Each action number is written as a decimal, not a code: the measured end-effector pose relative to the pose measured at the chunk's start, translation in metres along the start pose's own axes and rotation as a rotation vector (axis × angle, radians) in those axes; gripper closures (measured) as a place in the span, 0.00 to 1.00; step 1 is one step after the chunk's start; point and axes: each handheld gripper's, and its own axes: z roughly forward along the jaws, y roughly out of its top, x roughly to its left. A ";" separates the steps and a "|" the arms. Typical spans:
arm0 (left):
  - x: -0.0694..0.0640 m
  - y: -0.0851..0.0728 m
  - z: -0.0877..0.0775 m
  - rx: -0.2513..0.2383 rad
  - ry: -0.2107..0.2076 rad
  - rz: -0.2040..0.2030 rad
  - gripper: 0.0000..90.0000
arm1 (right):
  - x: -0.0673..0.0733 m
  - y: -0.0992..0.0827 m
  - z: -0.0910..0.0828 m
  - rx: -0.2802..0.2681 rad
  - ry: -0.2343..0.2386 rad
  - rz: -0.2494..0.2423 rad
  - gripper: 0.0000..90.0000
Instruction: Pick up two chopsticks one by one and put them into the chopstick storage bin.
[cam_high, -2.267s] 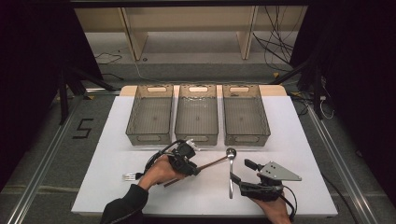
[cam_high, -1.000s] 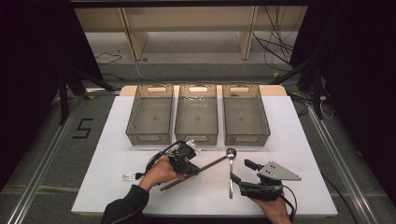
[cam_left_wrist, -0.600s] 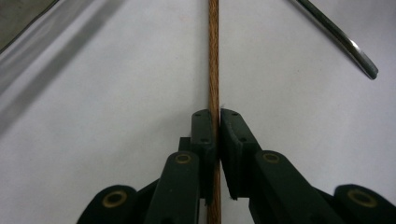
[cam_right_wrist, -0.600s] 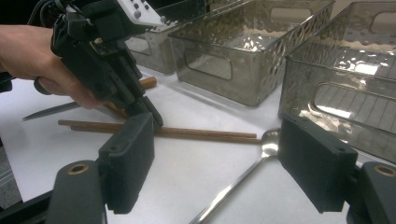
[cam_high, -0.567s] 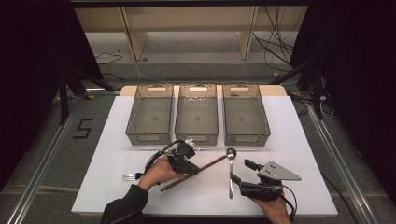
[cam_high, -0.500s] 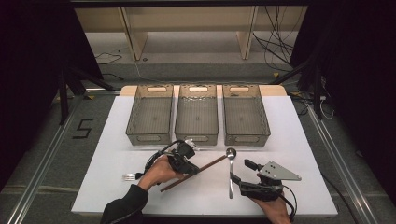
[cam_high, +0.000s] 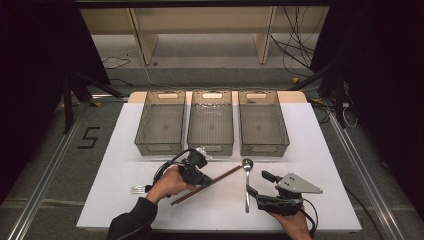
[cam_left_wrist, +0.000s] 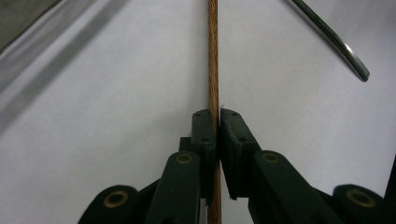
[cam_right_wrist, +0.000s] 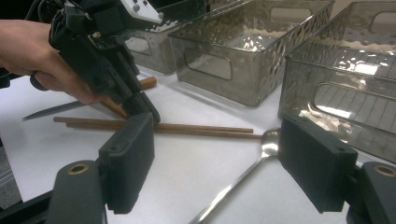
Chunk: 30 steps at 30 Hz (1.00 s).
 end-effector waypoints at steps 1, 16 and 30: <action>0.000 0.000 0.000 0.006 0.000 0.002 0.93 | 0.000 0.000 0.000 0.000 0.000 0.000 0.31; 0.002 0.000 -0.002 -0.004 -0.004 -0.014 0.93 | 0.000 0.000 0.000 0.002 0.001 0.000 0.31; 0.000 0.001 -0.013 -0.010 0.005 0.002 0.95 | 0.000 0.000 0.000 0.001 0.000 0.001 0.31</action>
